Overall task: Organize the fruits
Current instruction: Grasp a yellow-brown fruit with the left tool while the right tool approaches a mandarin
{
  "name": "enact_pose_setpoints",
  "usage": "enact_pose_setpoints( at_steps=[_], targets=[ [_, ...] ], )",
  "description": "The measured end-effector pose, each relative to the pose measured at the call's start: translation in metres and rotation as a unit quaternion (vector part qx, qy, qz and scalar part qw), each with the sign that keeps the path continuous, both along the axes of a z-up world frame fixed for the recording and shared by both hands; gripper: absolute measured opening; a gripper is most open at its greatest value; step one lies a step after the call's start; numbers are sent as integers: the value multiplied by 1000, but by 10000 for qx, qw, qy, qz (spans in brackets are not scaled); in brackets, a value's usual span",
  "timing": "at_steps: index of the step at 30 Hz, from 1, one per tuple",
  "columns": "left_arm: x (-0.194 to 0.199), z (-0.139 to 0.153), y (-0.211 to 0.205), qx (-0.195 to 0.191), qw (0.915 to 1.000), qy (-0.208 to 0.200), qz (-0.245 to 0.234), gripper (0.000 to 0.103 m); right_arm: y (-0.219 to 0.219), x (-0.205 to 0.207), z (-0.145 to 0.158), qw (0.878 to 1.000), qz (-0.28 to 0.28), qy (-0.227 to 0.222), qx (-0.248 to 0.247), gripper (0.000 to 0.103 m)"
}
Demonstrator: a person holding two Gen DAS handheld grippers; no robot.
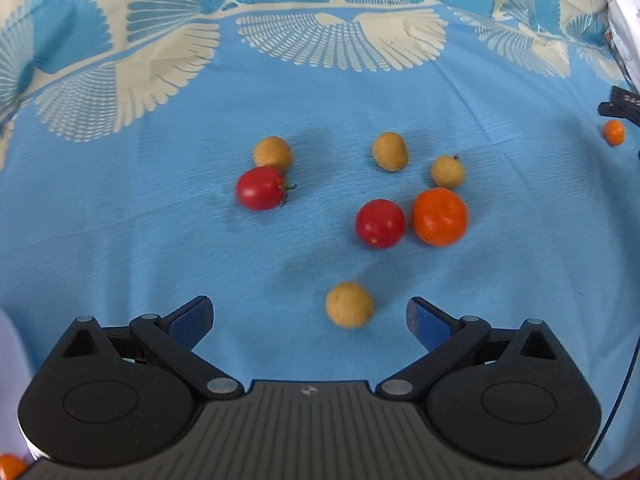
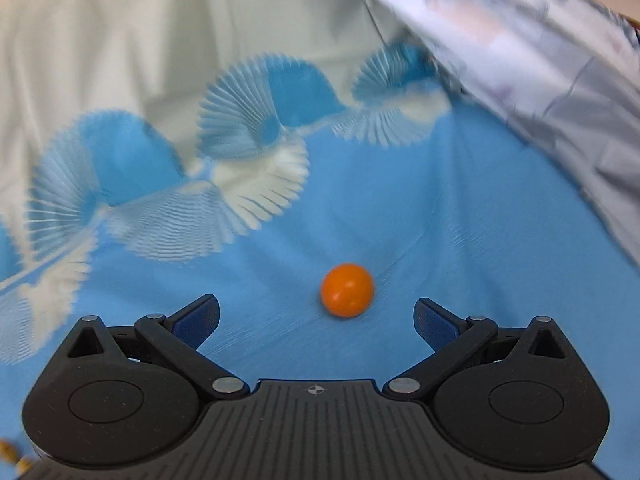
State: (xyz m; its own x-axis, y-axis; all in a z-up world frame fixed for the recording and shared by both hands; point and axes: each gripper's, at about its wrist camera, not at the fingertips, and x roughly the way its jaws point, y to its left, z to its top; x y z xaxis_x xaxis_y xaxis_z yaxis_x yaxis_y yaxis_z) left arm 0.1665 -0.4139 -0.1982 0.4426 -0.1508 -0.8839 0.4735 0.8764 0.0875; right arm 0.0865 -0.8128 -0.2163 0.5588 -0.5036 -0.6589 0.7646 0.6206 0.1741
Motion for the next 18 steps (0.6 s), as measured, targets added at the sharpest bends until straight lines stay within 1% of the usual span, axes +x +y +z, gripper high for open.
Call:
enact_pose_setpoints(
  at_steps=[2, 3, 4, 5, 7, 9, 11, 12, 13, 14, 15, 16, 17, 18],
  targets=[
    [8, -14, -2, 112, 9999, 37, 15, 103, -12, 13, -22, 9995, -40, 285, 157, 102],
    [10, -16, 1, -35, 10000, 52, 51, 103, -11, 16, -28, 9994, -29, 355, -9, 103],
    [12, -16, 4, -158, 9998, 48, 123, 103, -6, 20, -32, 9986, 49, 427, -319, 102],
    [12, -17, 5, -171, 9998, 30, 112, 103, -1, 23, -36, 9976, 84, 517, -459, 102],
    [10, -17, 4, -145, 9998, -90, 30, 103, 2, 17, -39, 9982, -7, 326, -501, 102],
    [9, -17, 2, -102, 9999, -127, -17, 103, 1, 15, -39, 9985, -5, 276, -467, 102],
    [12, -15, 0, -56, 10000, -73, -29, 103, 0, 15, -37, 9985, -7, 304, -449, 103],
    [13, -14, 0, -38, 10000, -43, -5, 101, 0, 16, -36, 9983, 35, 355, -469, 103],
    [12, -12, 0, -31, 10000, -39, 20, 97, -3, 17, -35, 9981, 89, 409, -462, 102],
    [8, -8, -1, -102, 9999, -50, -22, 82, -5, 18, -34, 9981, 113, 435, -414, 102],
    [4, -3, -2, -131, 9998, -83, -108, 57, -5, 17, -32, 9982, 87, 449, -384, 100],
    [-3, 2, -5, -111, 9996, -144, -233, 39, -3, 16, -30, 9980, -1, 473, -427, 90],
    [-8, 5, -8, -72, 9992, -164, -350, 28, 0, 14, -29, 9977, -44, 470, -484, 82],
    [-11, 7, -9, -90, 9991, -167, -379, 28, 2, 13, -27, 9976, -9, 441, -537, 54]
  ],
)
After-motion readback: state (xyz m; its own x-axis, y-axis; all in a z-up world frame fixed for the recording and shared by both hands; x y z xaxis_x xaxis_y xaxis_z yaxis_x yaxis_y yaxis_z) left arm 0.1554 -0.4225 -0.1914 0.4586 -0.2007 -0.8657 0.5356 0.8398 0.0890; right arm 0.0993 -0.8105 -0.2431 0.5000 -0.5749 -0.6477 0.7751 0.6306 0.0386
